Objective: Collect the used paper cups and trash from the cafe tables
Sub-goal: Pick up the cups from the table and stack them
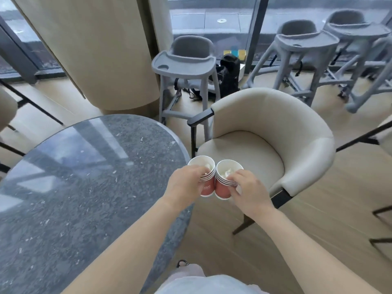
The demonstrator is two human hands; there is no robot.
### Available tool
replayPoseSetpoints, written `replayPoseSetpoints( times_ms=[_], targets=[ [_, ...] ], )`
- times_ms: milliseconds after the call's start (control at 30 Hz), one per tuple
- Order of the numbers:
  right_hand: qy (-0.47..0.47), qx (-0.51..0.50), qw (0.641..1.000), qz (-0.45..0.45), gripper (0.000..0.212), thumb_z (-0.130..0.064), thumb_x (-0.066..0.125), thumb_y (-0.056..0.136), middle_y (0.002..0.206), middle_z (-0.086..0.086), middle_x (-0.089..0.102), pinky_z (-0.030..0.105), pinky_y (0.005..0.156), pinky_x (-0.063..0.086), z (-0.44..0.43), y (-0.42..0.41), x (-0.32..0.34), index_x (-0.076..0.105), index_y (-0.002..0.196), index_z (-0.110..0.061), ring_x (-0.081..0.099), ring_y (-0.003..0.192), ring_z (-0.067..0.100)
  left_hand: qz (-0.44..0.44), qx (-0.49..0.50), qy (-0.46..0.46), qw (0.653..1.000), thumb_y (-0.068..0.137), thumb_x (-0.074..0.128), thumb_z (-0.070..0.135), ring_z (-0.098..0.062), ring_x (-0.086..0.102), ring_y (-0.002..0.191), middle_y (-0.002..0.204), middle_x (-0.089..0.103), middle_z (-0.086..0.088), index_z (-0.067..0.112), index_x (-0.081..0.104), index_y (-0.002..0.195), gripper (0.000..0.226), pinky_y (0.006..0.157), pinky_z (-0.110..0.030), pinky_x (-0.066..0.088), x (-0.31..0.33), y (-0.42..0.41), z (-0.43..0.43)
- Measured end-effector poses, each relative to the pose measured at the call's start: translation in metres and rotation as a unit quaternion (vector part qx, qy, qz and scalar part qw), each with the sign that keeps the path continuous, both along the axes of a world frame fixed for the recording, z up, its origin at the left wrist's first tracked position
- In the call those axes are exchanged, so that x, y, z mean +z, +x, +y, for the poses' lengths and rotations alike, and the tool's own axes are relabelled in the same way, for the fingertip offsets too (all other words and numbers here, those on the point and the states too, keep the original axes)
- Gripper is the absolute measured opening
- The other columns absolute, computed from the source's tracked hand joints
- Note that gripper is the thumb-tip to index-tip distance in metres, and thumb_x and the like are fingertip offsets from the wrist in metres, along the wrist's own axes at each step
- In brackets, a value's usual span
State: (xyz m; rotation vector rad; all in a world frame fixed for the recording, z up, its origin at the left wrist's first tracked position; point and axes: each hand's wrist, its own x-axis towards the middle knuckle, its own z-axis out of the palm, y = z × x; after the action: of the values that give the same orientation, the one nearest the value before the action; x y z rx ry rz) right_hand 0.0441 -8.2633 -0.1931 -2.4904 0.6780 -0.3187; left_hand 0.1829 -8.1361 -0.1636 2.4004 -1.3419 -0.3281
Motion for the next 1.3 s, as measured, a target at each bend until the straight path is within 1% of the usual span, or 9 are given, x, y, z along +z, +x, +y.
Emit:
replayPoseSetpoints(
  times_ms=[200,400,533,600,700,800,933,1067,1300],
  targets=[
    [-0.007,-0.075,0.997,-0.002,0.027,-0.003,0.061,0.074,0.101,-0.001,0.062,0.032,0.074,0.046,-0.025,-0.093,0.004,0.064,0.098,-0.016,0.055,0.097,0.023,-0.001,-0.068,0.002,0.998,0.078,0.052,0.013,-0.026,0.059,0.093,0.101,0.066,0.004,0.026,0.061,0.106,0.032,0.074,-0.037,0.049,0.003,-0.078,-0.048],
    [-0.025,-0.135,0.991,-0.012,0.026,0.003,0.067,0.069,0.094,0.005,0.066,0.017,0.077,0.033,-0.044,-0.199,0.007,0.067,0.093,-0.008,0.058,0.09,0.028,0.011,-0.12,-0.001,0.993,0.075,0.056,0.015,-0.023,0.058,0.097,0.105,0.066,0.007,0.029,0.061,0.107,0.036,0.074,-0.032,0.047,0.012,-0.171,-0.093],
    [-0.027,-0.186,0.982,-0.031,0.025,0.003,0.066,0.069,0.092,0.005,0.067,0.018,0.076,0.034,-0.054,-0.268,0.014,0.067,0.091,-0.009,0.059,0.088,0.028,0.027,-0.145,-0.026,0.989,0.074,0.056,0.011,-0.02,0.058,0.093,0.104,0.066,0.01,0.034,0.061,0.106,0.04,0.068,-0.025,0.041,0.021,-0.231,-0.119],
    [-0.033,-0.223,0.973,-0.045,0.027,0.003,0.067,0.068,0.093,0.003,0.067,0.018,0.076,0.036,-0.057,-0.302,0.019,0.068,0.091,-0.011,0.06,0.088,0.026,0.029,-0.172,-0.02,0.984,0.074,0.056,0.011,-0.021,0.059,0.089,0.105,0.066,0.009,0.033,0.061,0.107,0.04,0.067,-0.026,0.042,0.024,-0.261,-0.131],
    [-0.042,-0.284,0.956,-0.063,0.031,0.003,0.068,0.068,0.097,0.0,0.068,0.018,0.08,0.04,-0.061,-0.352,0.027,0.068,0.095,-0.012,0.06,0.091,0.023,0.026,-0.222,-0.01,0.975,0.077,0.055,0.014,-0.019,0.06,0.095,0.109,0.065,0.009,0.033,0.06,0.111,0.039,0.067,-0.025,0.041,0.023,-0.305,-0.149],
    [-0.043,-0.34,0.938,-0.06,0.029,0.0,0.066,0.072,0.101,-0.001,0.067,0.027,0.08,0.046,-0.059,-0.401,0.032,0.068,0.098,-0.012,0.059,0.097,0.022,0.032,-0.281,-0.017,0.959,0.079,0.058,0.017,-0.02,0.06,0.101,0.114,0.065,0.008,0.03,0.061,0.113,0.037,0.074,-0.028,0.045,0.025,-0.351,-0.168],
    [-0.048,-0.406,0.911,-0.055,0.027,-0.004,0.064,0.075,0.102,-0.005,0.065,0.032,0.079,0.049,-0.046,-0.457,0.037,0.067,0.099,-0.015,0.057,0.099,0.02,0.025,-0.354,-0.03,0.934,0.079,0.058,0.017,-0.02,0.059,0.104,0.116,0.064,0.009,0.03,0.061,0.114,0.037,0.08,-0.033,0.048,0.031,-0.405,-0.186],
    [-0.062,-0.464,0.881,-0.063,0.026,-0.005,0.066,0.076,0.102,-0.005,0.066,0.023,0.083,0.044,-0.037,-0.495,0.041,0.067,0.099,-0.016,0.057,0.1,0.017,0.019,-0.426,-0.038,0.904,0.079,0.056,0.016,-0.022,0.061,0.092,0.112,0.062,0.011,0.031,0.061,0.113,0.037,0.071,-0.033,0.048,0.035,-0.443,-0.202],
    [-0.074,-0.534,0.84,-0.06,0.024,-0.005,0.067,0.074,0.097,-0.005,0.065,0.016,0.08,0.039,-0.044,-0.534,0.059,0.068,0.096,-0.015,0.058,0.092,0.014,0.008,-0.522,-0.05,0.851,0.08,0.059,0.016,-0.02,0.06,0.096,0.111,0.061,0.008,0.03,0.062,0.111,0.035,0.072,-0.033,0.05,0.046,-0.483,-0.249]
  ],
)
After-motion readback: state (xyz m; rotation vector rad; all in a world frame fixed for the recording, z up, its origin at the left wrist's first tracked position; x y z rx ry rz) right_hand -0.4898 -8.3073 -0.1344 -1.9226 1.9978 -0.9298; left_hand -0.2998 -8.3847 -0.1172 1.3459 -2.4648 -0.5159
